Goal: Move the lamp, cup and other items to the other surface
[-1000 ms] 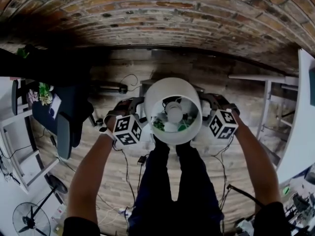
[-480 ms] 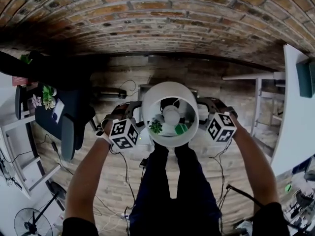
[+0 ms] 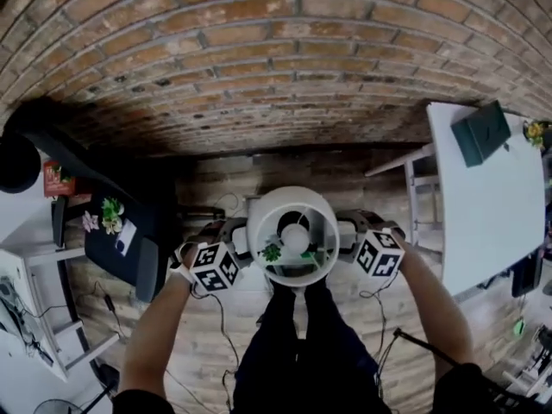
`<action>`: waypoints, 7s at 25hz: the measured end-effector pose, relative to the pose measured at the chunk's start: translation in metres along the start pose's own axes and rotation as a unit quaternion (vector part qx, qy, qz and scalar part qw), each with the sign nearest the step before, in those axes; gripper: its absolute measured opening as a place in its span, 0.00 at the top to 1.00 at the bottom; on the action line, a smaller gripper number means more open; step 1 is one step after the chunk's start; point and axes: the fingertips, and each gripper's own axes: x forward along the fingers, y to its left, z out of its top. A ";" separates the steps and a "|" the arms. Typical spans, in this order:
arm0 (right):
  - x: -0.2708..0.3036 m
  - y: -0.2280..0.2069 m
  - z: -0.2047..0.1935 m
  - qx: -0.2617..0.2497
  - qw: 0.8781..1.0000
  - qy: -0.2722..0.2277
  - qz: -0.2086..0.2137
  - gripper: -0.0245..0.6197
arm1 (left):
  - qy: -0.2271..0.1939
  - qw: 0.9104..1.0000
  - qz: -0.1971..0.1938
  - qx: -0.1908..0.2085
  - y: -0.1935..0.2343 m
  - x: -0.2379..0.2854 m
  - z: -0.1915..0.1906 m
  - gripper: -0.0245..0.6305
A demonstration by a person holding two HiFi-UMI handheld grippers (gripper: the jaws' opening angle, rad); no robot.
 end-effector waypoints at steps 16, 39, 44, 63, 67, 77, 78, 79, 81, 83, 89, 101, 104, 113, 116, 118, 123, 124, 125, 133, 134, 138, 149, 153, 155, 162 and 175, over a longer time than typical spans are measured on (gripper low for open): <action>-0.192 0.059 0.060 0.082 0.993 -0.019 -0.086 0.43 | -0.091 0.990 -0.045 0.101 -0.027 -0.132 0.158 0.47; -0.362 0.101 -0.051 0.162 0.968 -0.050 -0.185 0.43 | -0.139 0.963 -0.105 0.206 -0.072 -0.081 0.362 0.47; -0.403 0.083 -0.105 0.158 0.969 -0.054 -0.183 0.43 | -0.137 0.964 -0.103 0.202 -0.072 -0.050 0.424 0.47; -0.551 0.021 -0.325 0.181 0.965 -0.019 -0.190 0.43 | -0.137 0.960 -0.113 0.216 -0.067 0.122 0.644 0.47; -0.559 0.014 -0.362 0.202 0.960 -0.021 -0.192 0.43 | -0.134 0.960 -0.110 0.220 -0.062 0.150 0.672 0.47; -0.565 -0.001 -0.405 0.248 0.945 -0.052 -0.207 0.43 | -0.136 0.962 -0.105 0.214 -0.048 0.182 0.707 0.47; -0.566 -0.001 -0.407 0.246 0.946 -0.053 -0.206 0.43 | -0.137 0.962 -0.108 0.212 -0.048 0.183 0.709 0.47; -0.566 -0.001 -0.408 0.244 0.947 -0.053 -0.204 0.43 | -0.140 0.962 -0.112 0.205 -0.049 0.184 0.709 0.47; -0.566 -0.001 -0.410 0.246 0.946 -0.055 -0.203 0.43 | -0.148 0.965 -0.120 0.181 -0.048 0.185 0.709 0.47; -0.566 -0.002 -0.412 0.251 0.944 -0.062 -0.207 0.43 | -0.158 0.968 -0.117 0.158 -0.046 0.187 0.712 0.47; -0.562 0.003 -0.416 0.254 0.940 -0.071 -0.217 0.43 | -0.174 0.972 -0.098 0.120 -0.047 0.186 0.709 0.47; -0.562 0.042 -0.417 0.317 0.896 -0.093 -0.296 0.48 | -0.200 0.977 -0.040 0.062 -0.059 0.148 0.648 0.47; -0.554 0.055 -0.404 0.334 0.881 -0.087 -0.323 0.55 | -0.223 0.974 0.000 0.039 -0.068 0.122 0.624 0.48; -0.494 0.109 -0.298 0.308 0.882 -0.100 -0.344 0.58 | -0.258 0.961 0.088 -0.053 -0.116 0.034 0.511 0.60; -0.466 0.126 -0.246 0.287 0.887 -0.110 -0.344 0.59 | -0.260 0.955 0.116 -0.078 -0.134 0.006 0.468 0.65; -0.445 0.134 -0.210 0.272 0.892 -0.110 -0.344 0.60 | -0.261 0.951 0.134 -0.100 -0.143 -0.010 0.439 0.65; -0.379 0.151 -0.123 0.222 0.915 -0.109 -0.319 0.62 | -0.263 0.939 0.175 -0.139 -0.174 -0.051 0.363 0.66; -0.368 0.153 -0.107 0.212 0.919 -0.110 -0.315 0.62 | -0.263 0.936 0.183 -0.146 -0.179 -0.060 0.349 0.66; -0.357 0.154 -0.091 0.201 0.922 -0.113 -0.311 0.63 | -0.262 0.933 0.191 -0.154 -0.183 -0.068 0.335 0.66; -0.291 0.168 -0.019 0.156 0.939 -0.128 -0.278 0.63 | -0.257 0.899 0.254 -0.247 -0.203 -0.106 0.239 0.66; -0.283 0.168 -0.016 0.152 0.942 -0.129 -0.270 0.64 | -0.254 0.895 0.261 -0.258 -0.204 -0.108 0.230 0.66; -0.252 0.164 -0.013 0.139 0.952 -0.131 -0.240 0.63 | -0.237 0.880 0.286 -0.295 -0.206 -0.109 0.197 0.66; -0.167 0.138 -0.044 0.098 0.978 -0.138 -0.119 0.63 | -0.165 0.858 0.311 -0.375 -0.209 -0.066 0.166 0.66; -0.144 0.125 -0.051 0.086 0.984 -0.133 -0.087 0.62 | -0.157 0.846 0.320 -0.398 -0.200 -0.051 0.166 0.66; -0.133 0.121 -0.053 0.079 0.986 -0.127 -0.077 0.60 | -0.157 0.840 0.325 -0.405 -0.195 -0.046 0.169 0.66; -0.085 0.117 -0.047 0.069 0.990 -0.118 -0.048 0.56 | -0.147 0.830 0.321 -0.431 -0.194 -0.026 0.153 0.66; 0.060 0.107 -0.061 0.068 0.996 -0.059 -0.020 0.54 | -0.121 0.850 0.263 -0.441 -0.176 0.041 0.036 0.65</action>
